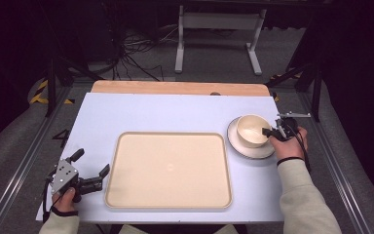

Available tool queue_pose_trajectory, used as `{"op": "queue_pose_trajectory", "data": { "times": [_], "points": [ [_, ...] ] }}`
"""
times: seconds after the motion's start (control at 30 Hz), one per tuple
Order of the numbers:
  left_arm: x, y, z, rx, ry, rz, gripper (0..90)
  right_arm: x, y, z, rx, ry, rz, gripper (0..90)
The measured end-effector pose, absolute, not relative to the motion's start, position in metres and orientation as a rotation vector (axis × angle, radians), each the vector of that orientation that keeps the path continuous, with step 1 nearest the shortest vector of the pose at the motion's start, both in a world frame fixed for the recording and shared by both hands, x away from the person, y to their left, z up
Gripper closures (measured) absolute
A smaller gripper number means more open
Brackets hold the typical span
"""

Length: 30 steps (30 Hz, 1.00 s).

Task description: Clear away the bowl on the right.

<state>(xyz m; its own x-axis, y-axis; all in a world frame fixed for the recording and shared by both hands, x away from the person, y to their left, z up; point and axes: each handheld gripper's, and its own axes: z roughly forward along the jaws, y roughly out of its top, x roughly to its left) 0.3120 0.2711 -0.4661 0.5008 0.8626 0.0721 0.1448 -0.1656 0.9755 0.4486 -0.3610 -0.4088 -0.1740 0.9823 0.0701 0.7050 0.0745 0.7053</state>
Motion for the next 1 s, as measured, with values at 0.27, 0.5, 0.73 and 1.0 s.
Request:
{"op": "queue_pose_trajectory", "data": {
  "times": [0.27, 0.5, 0.73, 1.0],
  "points": [
    [0.312, 0.271, -0.466, 1.63, 0.875, 0.802, 0.2, 0.449, -0.361, -0.408, 1.723, 1.895, 0.862, 82.5],
    [0.312, 0.271, -0.466, 1.63, 0.875, 0.801, 0.3, 0.448, -0.36, -0.407, 1.764, 1.874, 0.866, 83.2],
    [0.312, 0.271, -0.466, 1.634, 0.875, 0.803, 0.3, 0.447, -0.358, -0.403, 1.812, 1.851, 0.87, 83.7],
    [0.312, 0.271, -0.466, 1.636, 0.874, 0.8, 0.2, 0.446, -0.349, -0.392, 1.807, 1.846, 0.831, 83.6]
  ]
}}
